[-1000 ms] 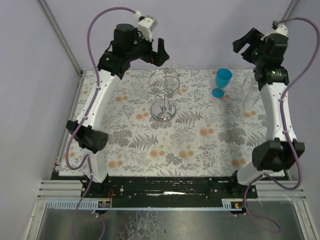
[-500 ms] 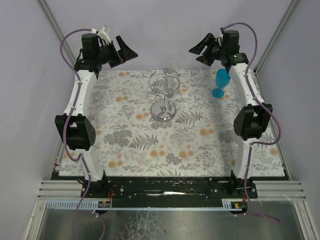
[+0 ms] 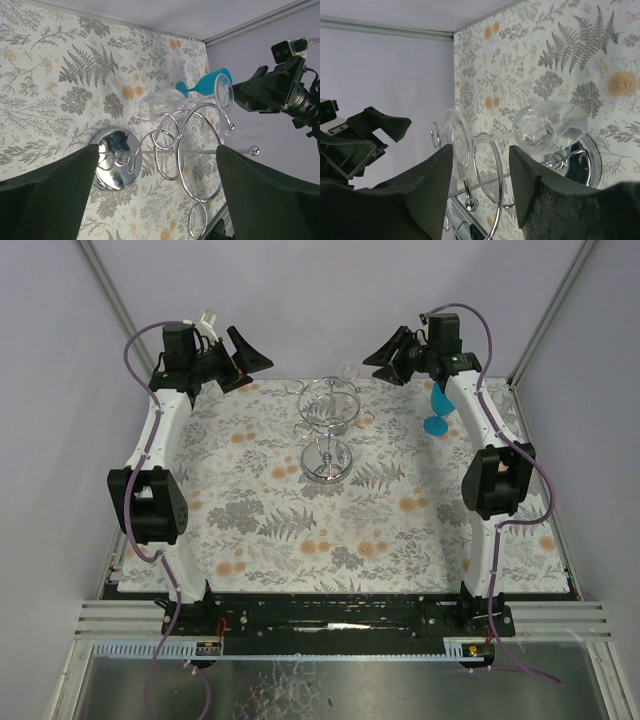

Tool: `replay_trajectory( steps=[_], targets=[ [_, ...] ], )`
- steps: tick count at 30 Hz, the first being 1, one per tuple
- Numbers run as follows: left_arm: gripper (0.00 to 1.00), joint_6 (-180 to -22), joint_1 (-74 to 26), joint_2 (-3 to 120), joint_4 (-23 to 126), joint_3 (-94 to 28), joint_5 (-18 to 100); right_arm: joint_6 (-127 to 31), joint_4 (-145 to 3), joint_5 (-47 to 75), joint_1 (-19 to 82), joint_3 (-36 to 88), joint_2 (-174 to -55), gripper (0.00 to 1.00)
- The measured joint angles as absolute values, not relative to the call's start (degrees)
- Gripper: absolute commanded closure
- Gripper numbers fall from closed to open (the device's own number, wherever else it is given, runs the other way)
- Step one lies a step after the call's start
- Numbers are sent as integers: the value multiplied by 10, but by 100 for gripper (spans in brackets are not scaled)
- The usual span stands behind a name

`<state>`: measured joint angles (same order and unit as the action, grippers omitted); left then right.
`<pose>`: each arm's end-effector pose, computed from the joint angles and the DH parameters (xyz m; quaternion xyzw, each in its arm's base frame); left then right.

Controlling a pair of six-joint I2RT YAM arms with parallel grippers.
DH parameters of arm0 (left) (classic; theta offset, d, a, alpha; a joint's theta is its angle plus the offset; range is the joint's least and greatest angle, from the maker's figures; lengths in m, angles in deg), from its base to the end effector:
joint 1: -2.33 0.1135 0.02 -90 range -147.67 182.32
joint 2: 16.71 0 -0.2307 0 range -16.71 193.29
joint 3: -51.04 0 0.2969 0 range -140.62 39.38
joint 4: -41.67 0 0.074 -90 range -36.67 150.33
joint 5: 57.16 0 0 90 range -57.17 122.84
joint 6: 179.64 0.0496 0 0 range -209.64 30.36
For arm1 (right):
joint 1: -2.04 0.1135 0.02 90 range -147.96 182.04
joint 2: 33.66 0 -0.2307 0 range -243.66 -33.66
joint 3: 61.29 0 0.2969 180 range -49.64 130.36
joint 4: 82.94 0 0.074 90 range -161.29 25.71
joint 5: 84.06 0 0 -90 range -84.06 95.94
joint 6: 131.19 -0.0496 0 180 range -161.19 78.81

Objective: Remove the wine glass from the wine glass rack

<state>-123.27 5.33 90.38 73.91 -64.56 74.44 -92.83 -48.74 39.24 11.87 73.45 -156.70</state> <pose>0.4842 -0.0076 0.3332 -0.0617 0.8042 -0.4218 0.4143 0.5306 0.1196 0.3229 0.1355 0.8010 0.4768 0.3358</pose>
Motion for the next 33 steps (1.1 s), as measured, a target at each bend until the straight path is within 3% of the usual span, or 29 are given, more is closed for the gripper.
replay_trajectory(
  steps=[16,27,33],
  targets=[
    [0,-1232,53,894,734,-629,750,-922,-489,409,128,690,-1556,49],
    [0,-1227,53,887,734,-623,754,-944,-519,417,128,686,-1556,64],
    [0,-1225,53,887,734,-623,755,-954,-530,423,128,686,-1556,65]
  ],
)
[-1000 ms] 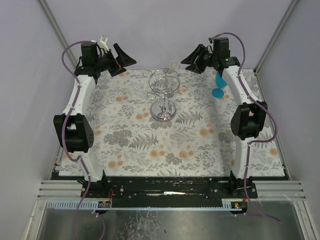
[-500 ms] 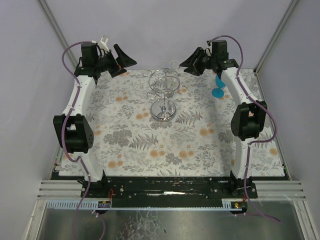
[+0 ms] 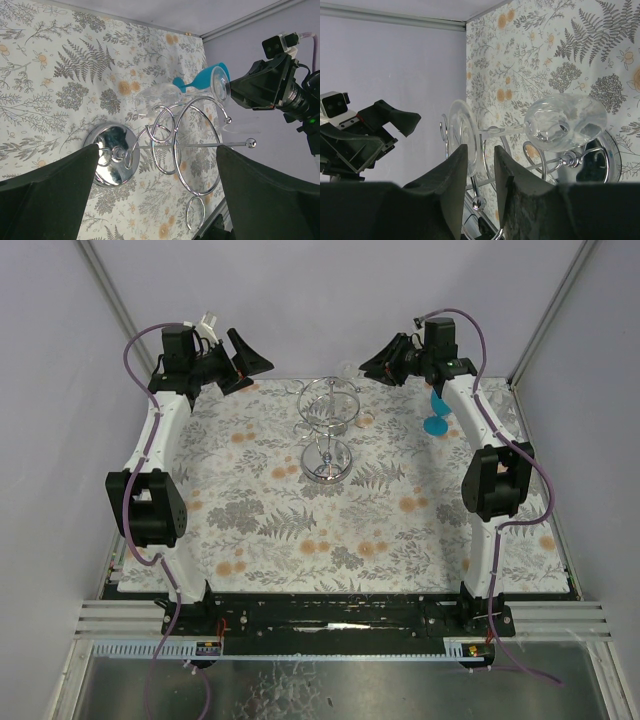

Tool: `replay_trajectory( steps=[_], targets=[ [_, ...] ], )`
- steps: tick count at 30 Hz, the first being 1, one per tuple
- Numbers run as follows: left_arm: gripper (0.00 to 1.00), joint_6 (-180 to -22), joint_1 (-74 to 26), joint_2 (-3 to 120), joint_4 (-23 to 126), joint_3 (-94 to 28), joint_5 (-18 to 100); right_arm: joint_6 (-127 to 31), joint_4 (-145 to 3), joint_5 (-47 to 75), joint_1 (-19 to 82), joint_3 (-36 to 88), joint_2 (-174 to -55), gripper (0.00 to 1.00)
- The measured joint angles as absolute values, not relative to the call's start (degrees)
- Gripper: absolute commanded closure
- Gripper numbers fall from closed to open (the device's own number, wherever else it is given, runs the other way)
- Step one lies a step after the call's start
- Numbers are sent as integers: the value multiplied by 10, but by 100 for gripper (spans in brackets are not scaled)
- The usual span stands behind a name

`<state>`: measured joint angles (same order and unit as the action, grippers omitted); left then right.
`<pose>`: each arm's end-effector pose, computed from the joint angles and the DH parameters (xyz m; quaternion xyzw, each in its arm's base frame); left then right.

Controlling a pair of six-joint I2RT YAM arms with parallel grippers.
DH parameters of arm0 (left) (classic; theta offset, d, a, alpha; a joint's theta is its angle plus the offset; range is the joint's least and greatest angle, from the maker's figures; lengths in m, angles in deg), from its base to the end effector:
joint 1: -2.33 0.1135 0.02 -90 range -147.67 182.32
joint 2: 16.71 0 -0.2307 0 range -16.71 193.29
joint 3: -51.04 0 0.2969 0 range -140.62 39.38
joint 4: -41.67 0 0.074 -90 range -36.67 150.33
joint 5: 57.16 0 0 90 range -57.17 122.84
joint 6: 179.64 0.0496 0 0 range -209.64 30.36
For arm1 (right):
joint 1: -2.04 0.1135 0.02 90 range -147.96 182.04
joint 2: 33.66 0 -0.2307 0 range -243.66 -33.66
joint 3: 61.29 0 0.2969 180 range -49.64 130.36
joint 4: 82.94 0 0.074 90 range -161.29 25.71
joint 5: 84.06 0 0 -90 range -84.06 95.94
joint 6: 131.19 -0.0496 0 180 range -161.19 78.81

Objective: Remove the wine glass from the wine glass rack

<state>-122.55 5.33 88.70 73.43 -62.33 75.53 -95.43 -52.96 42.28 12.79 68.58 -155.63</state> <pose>0.4775 -0.0087 0.3324 -0.0514 0.8035 -0.4258 0.4127 0.5268 0.1299 0.3072 0.1302 0.7965 0.5033 0.3087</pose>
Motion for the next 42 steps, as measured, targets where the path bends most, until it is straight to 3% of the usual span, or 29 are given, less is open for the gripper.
replay_trajectory(
  steps=[25,37,42],
  targets=[
    [0,-1223,53,887,734,-623,764,-969,-541,447,128,686,-1556,73],
    [0,-1222,53,887,734,-623,764,-974,-545,449,128,686,-1556,100],
    [0,-1222,53,887,734,-623,764,-978,-550,456,128,686,-1556,100]
  ],
)
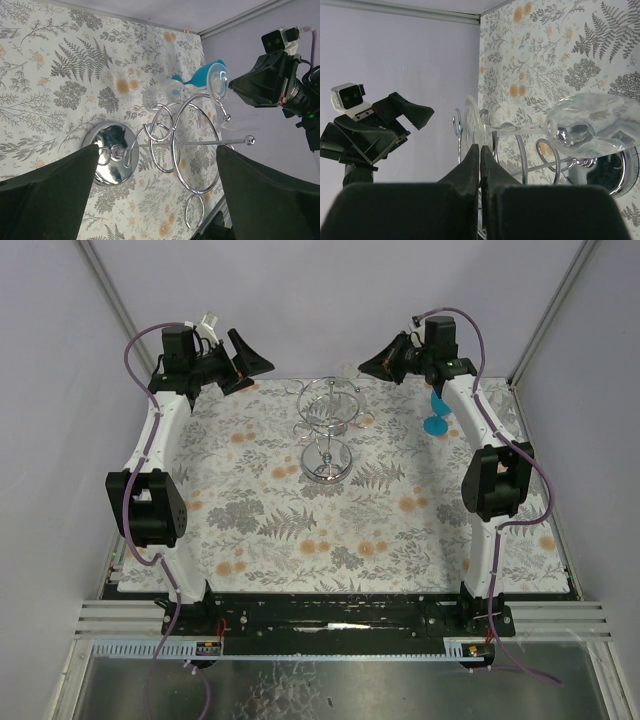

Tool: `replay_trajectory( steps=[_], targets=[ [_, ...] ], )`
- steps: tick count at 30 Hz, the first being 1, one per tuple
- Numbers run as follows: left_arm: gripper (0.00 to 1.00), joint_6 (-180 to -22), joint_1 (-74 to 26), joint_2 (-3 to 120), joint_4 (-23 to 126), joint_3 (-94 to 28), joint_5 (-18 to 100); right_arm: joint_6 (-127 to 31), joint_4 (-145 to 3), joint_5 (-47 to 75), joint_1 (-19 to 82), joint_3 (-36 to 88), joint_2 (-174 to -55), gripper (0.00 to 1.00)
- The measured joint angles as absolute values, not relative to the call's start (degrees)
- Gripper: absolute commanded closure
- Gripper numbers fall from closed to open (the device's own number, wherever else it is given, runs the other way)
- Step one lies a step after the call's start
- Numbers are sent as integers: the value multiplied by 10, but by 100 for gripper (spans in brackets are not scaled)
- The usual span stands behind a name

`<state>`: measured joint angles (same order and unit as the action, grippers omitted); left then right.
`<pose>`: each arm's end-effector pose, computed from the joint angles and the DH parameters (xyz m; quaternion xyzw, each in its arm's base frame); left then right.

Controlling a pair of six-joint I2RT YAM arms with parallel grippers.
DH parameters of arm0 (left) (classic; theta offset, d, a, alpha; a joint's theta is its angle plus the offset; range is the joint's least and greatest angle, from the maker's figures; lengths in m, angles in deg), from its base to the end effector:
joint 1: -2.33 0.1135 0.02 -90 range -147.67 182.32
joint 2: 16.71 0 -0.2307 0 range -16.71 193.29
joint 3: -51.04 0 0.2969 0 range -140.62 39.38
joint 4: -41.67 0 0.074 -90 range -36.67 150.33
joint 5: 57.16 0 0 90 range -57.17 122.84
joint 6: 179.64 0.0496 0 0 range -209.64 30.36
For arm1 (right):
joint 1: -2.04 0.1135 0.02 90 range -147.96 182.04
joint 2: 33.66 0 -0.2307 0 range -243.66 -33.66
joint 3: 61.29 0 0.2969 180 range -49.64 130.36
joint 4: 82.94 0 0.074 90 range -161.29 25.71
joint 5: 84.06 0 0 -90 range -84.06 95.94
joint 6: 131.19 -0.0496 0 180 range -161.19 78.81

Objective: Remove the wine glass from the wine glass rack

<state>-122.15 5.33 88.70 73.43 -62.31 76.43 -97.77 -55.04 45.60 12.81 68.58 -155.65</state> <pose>0.4771 -0.0092 0.3325 -0.0442 0.8027 -0.4299 0.4110 0.5263 0.1323 0.3115 0.1208 0.7856 0.5304 0.2948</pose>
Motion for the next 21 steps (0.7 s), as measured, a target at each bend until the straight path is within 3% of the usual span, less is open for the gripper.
replay_trajectory(
  steps=[10,15,21],
  targets=[
    [0,-1220,53,887,735,-618,765,-1008,-595,463,128,661,-1556,99],
    [0,-1220,53,887,734,-618,766,-1006,-590,466,128,665,-1556,83],
    [0,-1220,53,887,735,-618,766,-1001,-579,469,128,670,-1557,80]
  ],
)
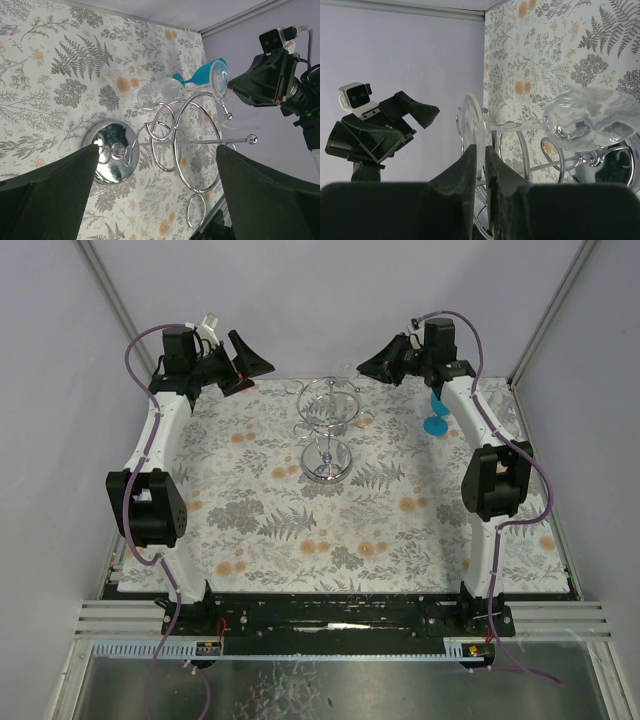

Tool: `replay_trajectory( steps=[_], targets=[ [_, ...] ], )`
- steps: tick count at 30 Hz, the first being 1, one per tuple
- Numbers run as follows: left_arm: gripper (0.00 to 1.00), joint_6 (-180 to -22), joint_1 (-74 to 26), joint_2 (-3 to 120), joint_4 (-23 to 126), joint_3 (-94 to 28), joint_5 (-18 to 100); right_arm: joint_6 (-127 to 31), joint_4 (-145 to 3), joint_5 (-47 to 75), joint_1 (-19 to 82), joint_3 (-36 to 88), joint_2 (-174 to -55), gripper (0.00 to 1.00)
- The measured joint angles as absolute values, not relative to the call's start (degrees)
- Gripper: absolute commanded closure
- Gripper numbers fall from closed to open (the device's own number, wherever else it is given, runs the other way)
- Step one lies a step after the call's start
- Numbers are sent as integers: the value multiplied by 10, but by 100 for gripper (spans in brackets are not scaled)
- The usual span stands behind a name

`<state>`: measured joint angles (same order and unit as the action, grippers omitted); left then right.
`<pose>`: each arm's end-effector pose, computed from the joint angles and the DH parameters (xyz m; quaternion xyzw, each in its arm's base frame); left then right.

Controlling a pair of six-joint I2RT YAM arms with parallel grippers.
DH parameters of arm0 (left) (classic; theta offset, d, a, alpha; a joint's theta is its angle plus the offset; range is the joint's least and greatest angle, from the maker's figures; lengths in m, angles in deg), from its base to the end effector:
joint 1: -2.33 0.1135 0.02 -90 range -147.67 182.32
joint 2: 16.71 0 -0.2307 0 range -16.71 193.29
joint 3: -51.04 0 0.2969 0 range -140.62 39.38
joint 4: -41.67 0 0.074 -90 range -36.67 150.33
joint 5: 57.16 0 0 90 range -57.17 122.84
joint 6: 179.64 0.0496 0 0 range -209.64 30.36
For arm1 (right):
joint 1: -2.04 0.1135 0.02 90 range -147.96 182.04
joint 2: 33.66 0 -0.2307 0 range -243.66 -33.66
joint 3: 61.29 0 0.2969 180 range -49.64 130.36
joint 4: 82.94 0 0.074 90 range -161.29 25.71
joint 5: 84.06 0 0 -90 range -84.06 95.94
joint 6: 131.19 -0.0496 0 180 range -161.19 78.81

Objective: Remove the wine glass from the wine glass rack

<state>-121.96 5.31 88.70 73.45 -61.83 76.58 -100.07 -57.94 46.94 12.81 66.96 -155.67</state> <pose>0.4769 -0.0095 0.3292 -0.0439 0.8043 -0.4302 0.4076 0.5273 0.1334 0.3056 0.1241 0.7784 0.5452 0.2852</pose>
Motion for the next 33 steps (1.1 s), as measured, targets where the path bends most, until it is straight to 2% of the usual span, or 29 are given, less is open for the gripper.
replay_trajectory(
  steps=[33],
  targets=[
    [0,-1217,45,887,734,-617,767,-990,-522,474,129,744,-1595,78]
  ],
)
